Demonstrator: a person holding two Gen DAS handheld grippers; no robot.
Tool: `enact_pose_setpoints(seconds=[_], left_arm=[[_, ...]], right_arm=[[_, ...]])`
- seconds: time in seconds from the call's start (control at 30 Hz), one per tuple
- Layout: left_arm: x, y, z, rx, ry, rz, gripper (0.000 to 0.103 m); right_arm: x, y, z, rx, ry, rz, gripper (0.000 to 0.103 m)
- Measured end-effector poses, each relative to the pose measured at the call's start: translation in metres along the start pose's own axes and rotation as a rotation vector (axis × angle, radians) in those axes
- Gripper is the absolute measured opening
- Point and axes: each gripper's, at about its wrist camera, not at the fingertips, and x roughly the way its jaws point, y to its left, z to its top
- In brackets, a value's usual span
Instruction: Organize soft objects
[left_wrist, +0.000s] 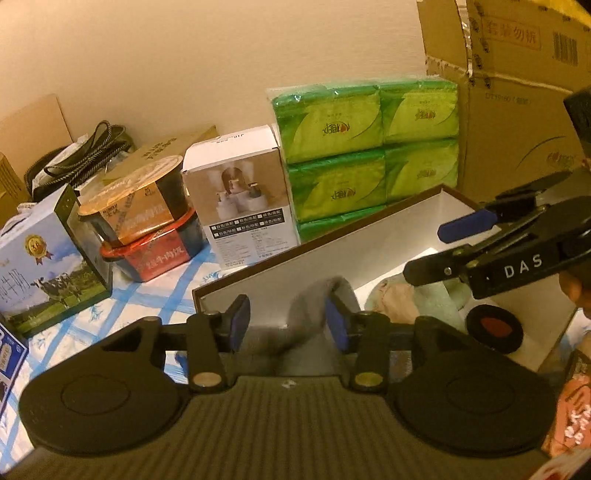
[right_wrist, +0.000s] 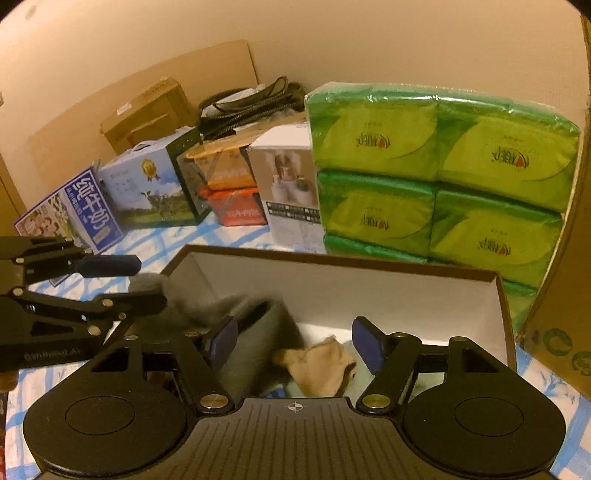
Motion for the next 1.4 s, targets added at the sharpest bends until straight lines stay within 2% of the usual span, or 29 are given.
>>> enact_pose_setpoints(seconds=[0.23,0.4,0.53,0.63,0.77,0.97,1.13,1.2,1.27,1.4], left_arm=[[-0.038,0.019,-0.006,-0.091,-0.004,-0.026,0.043],[-0.075,0.026,-0.017,-0.112,-0.023,0.012,0.043],[-0.088,0.028,-0.03,-0.14,-0.005,0.032,0.043],[-0.081,0.026,-0.039,-0.137,0.016,0.039,0.042],[-0.053,0.025,-0.048,-0.127,0.048,0.047,0.042],[-0.006,0.042,-0.053,-0.187,0.088,0.067,0.042],[0.017,0.046,-0.054,-0.203,0.103,0.075,0.04],[0.021,0.047,-0.054,-0.205,0.105,0.075,0.023],[0.023,0.046,-0.053,-0.202,0.099,0.083,0.011],[0.019,0.042,-0.049,-0.168,0.066,0.096,0.001]], right_arm=[[-0.033,0.003,-0.012,0.006,0.015,0.031,0.069],[-0.063,0.008,-0.024,-0.007,-0.001,0.039,0.069],[-0.078,0.008,-0.036,0.002,0.005,0.043,0.069],[-0.079,0.005,-0.042,0.01,0.01,0.044,0.069],[-0.065,-0.008,-0.041,0.019,0.018,0.016,0.069],[-0.046,-0.032,-0.037,0.037,0.01,-0.02,0.069],[-0.038,-0.047,-0.039,0.057,0.006,-0.031,0.069],[-0.035,-0.051,-0.04,0.067,0.008,-0.033,0.069],[-0.035,-0.053,-0.042,0.075,0.01,-0.027,0.069],[-0.034,-0.051,-0.046,0.075,0.015,-0.014,0.069]])
